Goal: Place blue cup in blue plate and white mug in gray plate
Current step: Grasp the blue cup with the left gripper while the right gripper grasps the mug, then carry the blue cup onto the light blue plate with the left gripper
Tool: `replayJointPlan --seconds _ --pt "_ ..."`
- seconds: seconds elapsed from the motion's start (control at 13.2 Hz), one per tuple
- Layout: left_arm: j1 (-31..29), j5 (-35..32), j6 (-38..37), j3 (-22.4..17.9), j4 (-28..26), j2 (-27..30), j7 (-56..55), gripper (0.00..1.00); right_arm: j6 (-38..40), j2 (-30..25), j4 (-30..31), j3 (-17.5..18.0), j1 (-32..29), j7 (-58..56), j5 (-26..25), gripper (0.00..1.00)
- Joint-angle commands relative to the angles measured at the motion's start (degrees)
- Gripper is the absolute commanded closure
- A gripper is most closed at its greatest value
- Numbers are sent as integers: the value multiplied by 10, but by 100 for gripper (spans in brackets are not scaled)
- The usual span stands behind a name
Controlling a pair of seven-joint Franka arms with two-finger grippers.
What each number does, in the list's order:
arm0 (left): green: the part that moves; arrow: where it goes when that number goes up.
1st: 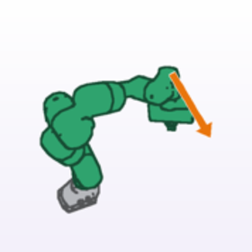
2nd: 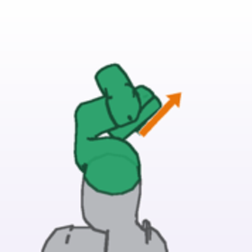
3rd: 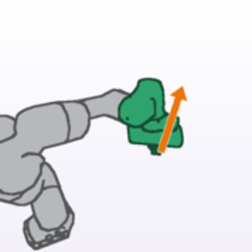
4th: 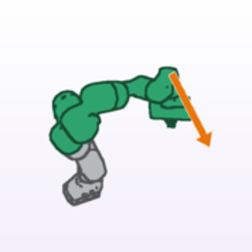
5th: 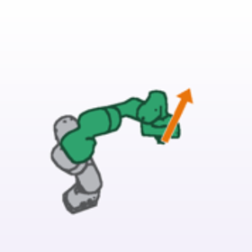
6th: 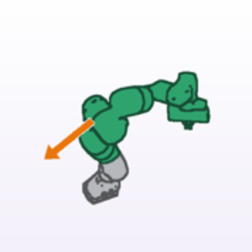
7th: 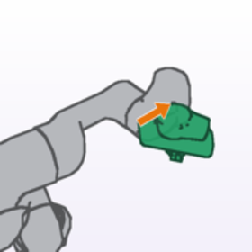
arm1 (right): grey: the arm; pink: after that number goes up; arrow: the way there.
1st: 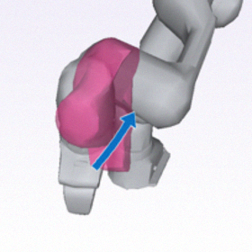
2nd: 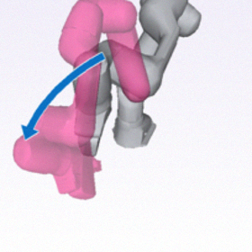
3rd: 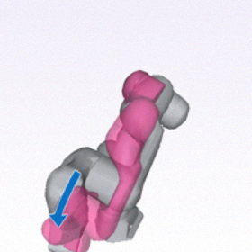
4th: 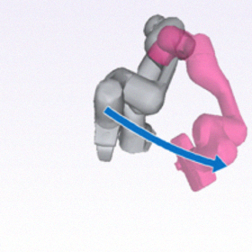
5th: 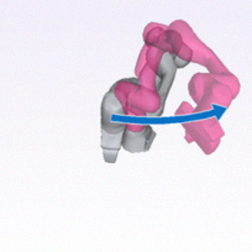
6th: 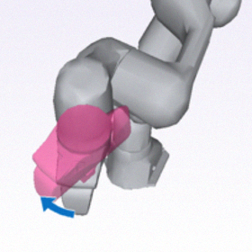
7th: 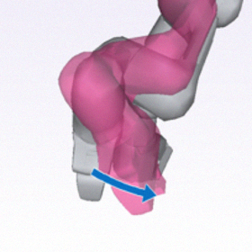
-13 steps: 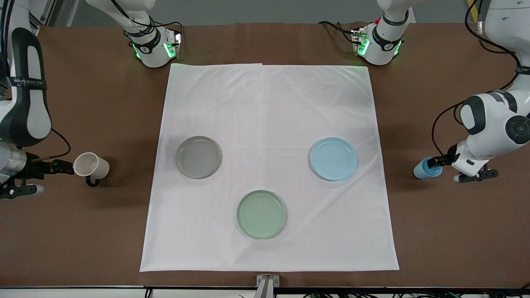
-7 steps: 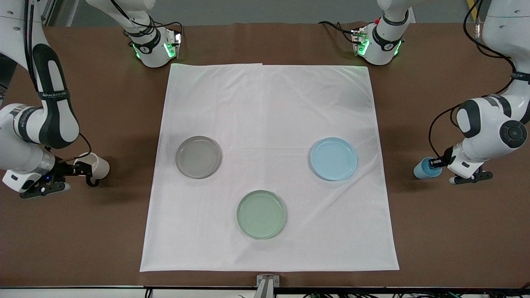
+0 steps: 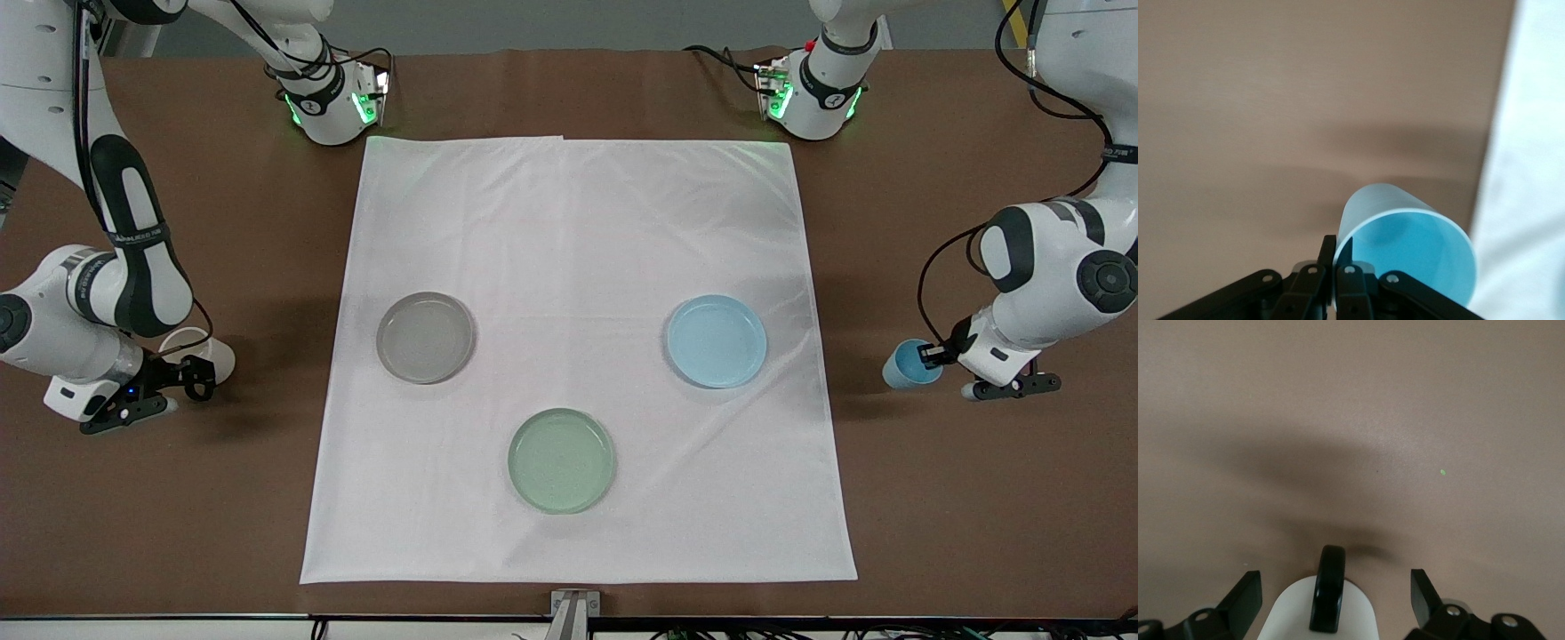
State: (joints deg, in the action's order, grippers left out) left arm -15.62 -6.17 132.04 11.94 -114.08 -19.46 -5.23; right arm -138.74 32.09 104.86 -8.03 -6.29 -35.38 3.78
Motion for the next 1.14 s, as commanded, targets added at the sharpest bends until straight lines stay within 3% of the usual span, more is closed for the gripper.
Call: replayJointPlan --seconds 0.0,0.15,0.3,0.45,0.68,0.91,1.06 --pt "1 -3 -46 66 -5 33 -77 100 -11 8 -4 7 -9 -15 12 13" --pt "3 -4 -47 126 -4 23 -177 100 -11 8 -3 7 -8 -15 13 31" --pt "17 -4 -47 157 -3 8 -230 100 -10 8 -3 7 -8 -14 14 47" --pt "62 -3 -47 158 -3 -1 -288 100 -10 8 -2 7 -8 -14 14 59" --pt "107 -9 -40 158 -3 -24 -364 100 -7 8 -1 8 -11 -14 15 66" --pt "130 -10 -15 157 -4 -43 -398 100 -4 8 -1 8 -11 -13 15 73" --pt "136 -11 -6 156 -6 -49 -404 100 -4 8 -1 8 -10 -13 14 82"
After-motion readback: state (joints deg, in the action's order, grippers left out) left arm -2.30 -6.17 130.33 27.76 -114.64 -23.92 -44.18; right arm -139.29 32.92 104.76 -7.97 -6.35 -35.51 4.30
